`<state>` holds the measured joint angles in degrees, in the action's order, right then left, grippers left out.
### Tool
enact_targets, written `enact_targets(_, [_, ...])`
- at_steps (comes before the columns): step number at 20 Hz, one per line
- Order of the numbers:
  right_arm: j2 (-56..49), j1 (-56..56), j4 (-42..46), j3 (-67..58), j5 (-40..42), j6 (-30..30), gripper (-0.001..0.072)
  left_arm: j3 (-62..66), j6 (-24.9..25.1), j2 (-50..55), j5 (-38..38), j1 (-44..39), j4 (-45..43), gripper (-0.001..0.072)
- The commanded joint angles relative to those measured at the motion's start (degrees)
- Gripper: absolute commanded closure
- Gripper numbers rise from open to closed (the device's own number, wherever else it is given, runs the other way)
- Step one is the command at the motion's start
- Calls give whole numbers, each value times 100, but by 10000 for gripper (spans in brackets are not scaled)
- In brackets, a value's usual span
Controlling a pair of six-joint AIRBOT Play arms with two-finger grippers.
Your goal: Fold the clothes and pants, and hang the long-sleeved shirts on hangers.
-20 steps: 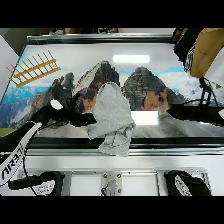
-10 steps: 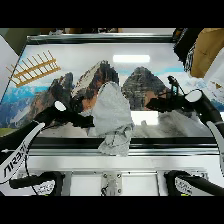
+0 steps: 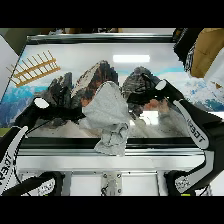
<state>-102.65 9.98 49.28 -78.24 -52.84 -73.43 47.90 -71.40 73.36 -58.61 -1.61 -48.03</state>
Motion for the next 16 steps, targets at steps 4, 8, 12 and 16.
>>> enact_targets(4, [-671, 533, -7, -562, 15, -22, 224, 7, 2, -57, 15, 42, 2, 699])
enact_targets(8, [-374, 490, 63, -610, 55, 168, 688, 369, -4, -63, -271, 107, -367, 700])
enact_targets(12, [1268, 162, 883, -1047, -170, 168, 688, 2288, -39, -737, -1165, 564, -896, 700])
enact_targets(16, [3517, -72, 1027, -1335, -511, 116, 688, 4586, -310, -1746, -1438, 765, -890, 699])
